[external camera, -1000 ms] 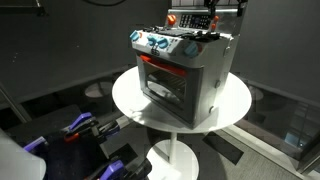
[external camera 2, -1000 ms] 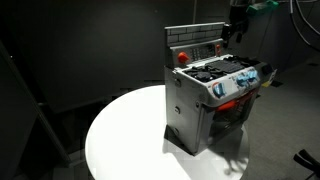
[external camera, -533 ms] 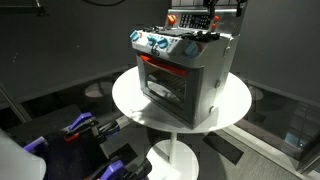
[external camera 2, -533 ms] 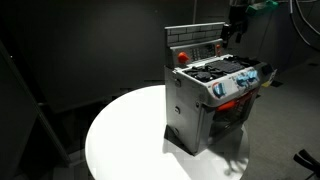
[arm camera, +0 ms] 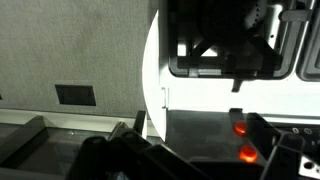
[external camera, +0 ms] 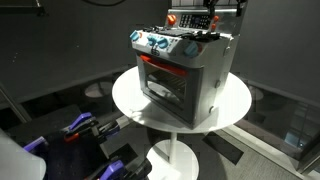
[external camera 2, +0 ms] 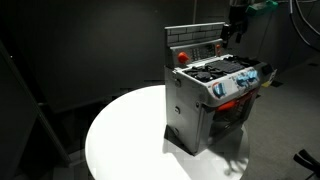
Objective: Press the top red button on the right
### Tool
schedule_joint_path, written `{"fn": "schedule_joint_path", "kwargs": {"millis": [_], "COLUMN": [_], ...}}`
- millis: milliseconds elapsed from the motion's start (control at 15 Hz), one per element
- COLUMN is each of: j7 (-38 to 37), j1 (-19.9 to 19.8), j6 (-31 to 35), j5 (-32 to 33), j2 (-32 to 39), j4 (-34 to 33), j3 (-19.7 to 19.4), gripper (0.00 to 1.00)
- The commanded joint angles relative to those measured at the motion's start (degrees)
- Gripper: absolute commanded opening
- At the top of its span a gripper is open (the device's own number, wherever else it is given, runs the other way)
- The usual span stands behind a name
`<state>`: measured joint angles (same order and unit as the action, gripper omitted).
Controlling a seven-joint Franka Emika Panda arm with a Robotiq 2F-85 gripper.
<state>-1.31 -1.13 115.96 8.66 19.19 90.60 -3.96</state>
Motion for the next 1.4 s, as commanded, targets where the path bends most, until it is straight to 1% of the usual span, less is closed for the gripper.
{"fn": "schedule_joint_path", "kwargs": {"millis": [0,533,1333], "j7": [-1.8,-1.8,-2.1], "j1": [0.3,0.2,0.3], "j6": [-0.4,0.0,1.7], "j5": [1.3,1.1,1.3], "j2": [0.8,1.7,4.6], "j4": [-1.7,-2.7,-6.1], "j3": [-0.2,-0.2,-0.4], "gripper": [1.0,1.0,1.0]}}
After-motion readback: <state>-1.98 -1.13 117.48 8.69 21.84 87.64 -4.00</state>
